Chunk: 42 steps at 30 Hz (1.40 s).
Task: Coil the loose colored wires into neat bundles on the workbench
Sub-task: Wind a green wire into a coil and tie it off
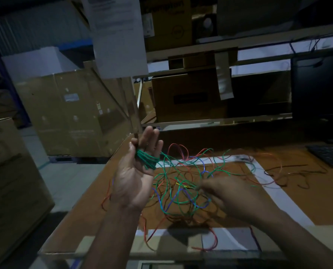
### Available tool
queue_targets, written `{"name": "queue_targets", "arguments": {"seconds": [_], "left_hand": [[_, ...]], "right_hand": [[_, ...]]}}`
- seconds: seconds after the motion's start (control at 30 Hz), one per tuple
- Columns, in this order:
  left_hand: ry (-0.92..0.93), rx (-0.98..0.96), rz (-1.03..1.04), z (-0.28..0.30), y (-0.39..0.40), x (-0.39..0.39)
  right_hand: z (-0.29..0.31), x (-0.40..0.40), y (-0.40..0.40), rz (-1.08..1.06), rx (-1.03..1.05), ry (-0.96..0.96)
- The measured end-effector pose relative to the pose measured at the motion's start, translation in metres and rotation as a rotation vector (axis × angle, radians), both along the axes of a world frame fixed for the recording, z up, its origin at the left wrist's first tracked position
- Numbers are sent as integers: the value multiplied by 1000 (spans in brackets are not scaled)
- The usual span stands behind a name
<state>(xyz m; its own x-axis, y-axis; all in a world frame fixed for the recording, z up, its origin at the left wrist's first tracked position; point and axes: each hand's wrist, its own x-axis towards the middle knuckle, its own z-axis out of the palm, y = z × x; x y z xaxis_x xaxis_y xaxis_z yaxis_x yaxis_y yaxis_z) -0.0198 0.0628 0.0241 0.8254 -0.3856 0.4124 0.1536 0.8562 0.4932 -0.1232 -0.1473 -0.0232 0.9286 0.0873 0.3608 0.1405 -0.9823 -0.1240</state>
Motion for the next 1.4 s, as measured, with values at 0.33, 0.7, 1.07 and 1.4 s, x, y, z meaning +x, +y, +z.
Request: {"name": "queue_targets", "arguments": {"seconds": [0.33,0.7,1.07,1.4], "left_hand": [[-604,864,362,-37,-22,-5],[-161,350,-305,-27,-16,-15],[67,-25,-95,1,4,-6],[-270,424,186,-17,-8,3]], "right_hand": [[18,-6,15,195,291,-314],[22,22,-12,-8,299,-422],[-3,25,-26,-76,647,-351],[-8,14,6,183,199,-160]]}}
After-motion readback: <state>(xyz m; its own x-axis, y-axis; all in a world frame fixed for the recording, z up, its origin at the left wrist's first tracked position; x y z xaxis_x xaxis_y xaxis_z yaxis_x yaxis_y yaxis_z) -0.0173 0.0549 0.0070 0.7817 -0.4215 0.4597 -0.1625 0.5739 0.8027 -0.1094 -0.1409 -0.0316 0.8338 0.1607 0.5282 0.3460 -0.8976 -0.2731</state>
